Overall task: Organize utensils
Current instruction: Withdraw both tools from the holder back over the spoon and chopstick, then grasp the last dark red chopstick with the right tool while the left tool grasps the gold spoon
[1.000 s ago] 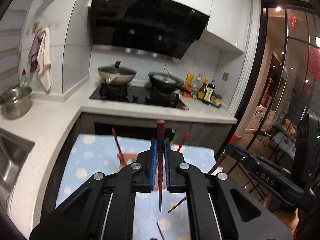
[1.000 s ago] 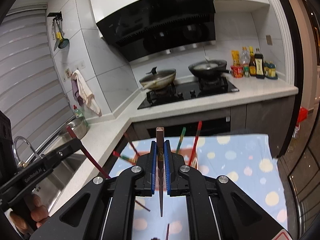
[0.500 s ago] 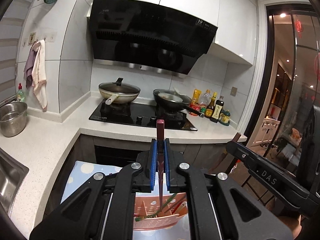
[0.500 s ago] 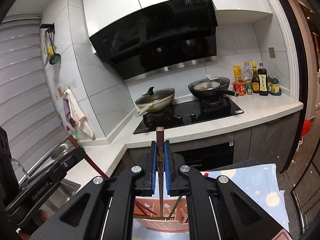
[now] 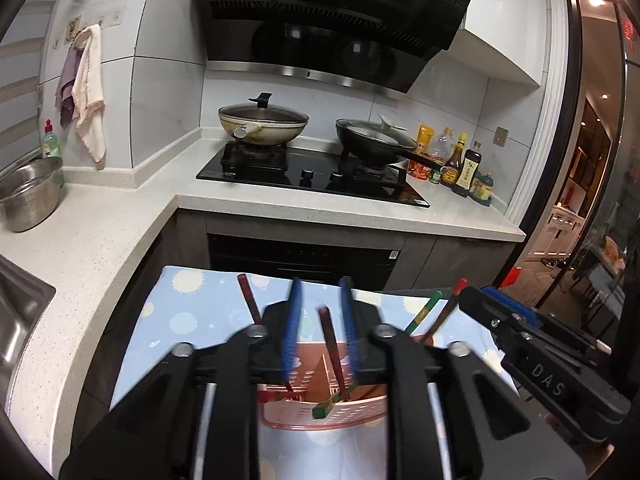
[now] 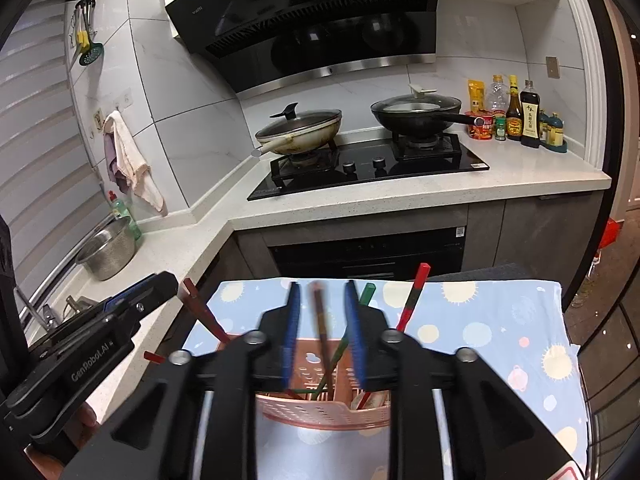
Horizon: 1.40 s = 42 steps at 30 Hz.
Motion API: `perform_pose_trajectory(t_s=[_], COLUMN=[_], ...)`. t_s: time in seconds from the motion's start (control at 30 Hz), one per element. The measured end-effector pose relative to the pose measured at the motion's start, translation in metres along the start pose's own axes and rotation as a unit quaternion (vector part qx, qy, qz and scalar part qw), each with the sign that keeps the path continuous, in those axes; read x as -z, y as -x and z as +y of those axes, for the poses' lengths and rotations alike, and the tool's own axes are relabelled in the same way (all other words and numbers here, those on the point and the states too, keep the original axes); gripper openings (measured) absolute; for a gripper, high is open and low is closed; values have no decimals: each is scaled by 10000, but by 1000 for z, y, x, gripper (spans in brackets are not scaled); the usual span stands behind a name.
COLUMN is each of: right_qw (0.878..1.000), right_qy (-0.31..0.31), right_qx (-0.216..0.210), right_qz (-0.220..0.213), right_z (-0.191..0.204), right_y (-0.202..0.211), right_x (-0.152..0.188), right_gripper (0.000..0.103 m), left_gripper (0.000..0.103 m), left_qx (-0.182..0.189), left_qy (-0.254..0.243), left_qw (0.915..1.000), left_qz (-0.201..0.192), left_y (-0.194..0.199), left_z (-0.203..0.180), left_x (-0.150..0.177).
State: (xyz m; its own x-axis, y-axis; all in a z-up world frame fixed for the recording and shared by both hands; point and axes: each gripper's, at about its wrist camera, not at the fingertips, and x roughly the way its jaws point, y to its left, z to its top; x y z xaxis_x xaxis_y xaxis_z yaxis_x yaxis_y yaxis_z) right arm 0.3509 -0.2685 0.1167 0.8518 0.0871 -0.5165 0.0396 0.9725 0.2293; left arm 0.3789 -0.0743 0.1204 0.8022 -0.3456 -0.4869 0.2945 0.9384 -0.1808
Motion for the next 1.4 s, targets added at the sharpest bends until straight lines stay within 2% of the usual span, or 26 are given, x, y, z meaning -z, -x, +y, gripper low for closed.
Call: perform_pose_trajectory(t_s=[0.03,0.13,0.3,0.47,0.67,0.93,1.17,1.4], right_qw=[10000,10000,10000,9999,9987,9933,9827,9712], right_qy=[2,5,33,139,210,150,367,562], right_qx=[-1,-3,-32,34,186,294,249,135], right_qz=[-24,-68,-50,83,415,1110,1796,2314], right_z=[0,1,2,5,3,0,8,19], right_y=[2,14,39,69,101,134,146,143], right_x=[1,5,19,49,102,190,273,326], right_gripper=[32,36,37,37,37,37,37,36], left_gripper=[41,49,50,51,51,51,51,51], left_qx=[-87,-164,-212,-267,-421,-523,-652,-743], left_qy=[18,-5,4,-44,-152,-60,-52,-48], left_qw=[10000,9998,9997,9996,9982,9937,9867,9798], left_qz=[-43,-130,-72,70,403,989,1486,1858], left_y=[4,16,37,62,90,115,125,131], left_z=[1,2,6,7,4,4,2,2], left_x=[2,6,18,40,88,160,224,271])
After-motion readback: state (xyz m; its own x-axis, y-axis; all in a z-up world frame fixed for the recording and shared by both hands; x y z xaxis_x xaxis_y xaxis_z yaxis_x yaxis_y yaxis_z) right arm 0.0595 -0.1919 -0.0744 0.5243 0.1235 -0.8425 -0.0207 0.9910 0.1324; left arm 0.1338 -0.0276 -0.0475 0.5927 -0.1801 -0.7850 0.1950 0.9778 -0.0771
